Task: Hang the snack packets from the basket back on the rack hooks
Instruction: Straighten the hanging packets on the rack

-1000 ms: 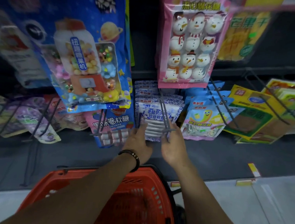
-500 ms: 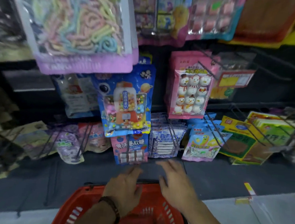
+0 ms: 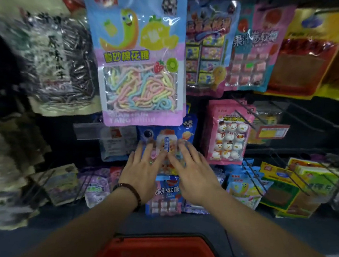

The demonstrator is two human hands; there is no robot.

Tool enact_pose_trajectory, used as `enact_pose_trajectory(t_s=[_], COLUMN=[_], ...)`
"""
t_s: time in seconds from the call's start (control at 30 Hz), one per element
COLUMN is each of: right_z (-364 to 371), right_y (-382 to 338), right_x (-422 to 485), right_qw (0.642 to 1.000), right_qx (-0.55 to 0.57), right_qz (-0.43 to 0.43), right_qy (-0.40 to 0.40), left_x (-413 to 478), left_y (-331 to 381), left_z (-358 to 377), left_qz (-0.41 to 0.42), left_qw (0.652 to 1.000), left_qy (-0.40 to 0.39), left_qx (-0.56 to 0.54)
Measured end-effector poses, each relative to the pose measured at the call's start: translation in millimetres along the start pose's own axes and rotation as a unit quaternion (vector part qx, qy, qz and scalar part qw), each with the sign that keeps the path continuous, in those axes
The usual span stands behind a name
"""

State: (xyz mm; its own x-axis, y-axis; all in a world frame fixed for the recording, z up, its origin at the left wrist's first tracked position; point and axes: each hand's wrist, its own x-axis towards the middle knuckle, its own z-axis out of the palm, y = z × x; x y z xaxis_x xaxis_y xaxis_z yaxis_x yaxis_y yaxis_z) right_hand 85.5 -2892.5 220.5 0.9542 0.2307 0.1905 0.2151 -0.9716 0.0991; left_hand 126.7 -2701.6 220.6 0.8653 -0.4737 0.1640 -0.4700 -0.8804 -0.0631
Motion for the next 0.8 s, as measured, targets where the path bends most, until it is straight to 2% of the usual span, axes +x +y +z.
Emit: enact_pose_trajectory(t_s=[0.17,0.5,0.8], right_z=[2.5,-13.5,-19.9], right_y=[1.4,20.1,23.7], right_x=[22.4,46.8,51.3], right_qw=[0.999,0.998,0.997], right_qx=[-0.013,0.034,0.020], right_qz=[0.018,0.027,0.031], right_qy=[-0.028,-0.036,-0.072], left_x=[16.3,44.3,43.4], left_y=[-6.3,-20.7,-20.2], left_z=[4.7,12.5,4.1], left_qz=[-0.010,-0.025,-0.033], left_qw=[1.000,0.994,0.992], left_qy=[-0.023,-0.091,-0.112], left_qx=[0.011,0.059,0.036])
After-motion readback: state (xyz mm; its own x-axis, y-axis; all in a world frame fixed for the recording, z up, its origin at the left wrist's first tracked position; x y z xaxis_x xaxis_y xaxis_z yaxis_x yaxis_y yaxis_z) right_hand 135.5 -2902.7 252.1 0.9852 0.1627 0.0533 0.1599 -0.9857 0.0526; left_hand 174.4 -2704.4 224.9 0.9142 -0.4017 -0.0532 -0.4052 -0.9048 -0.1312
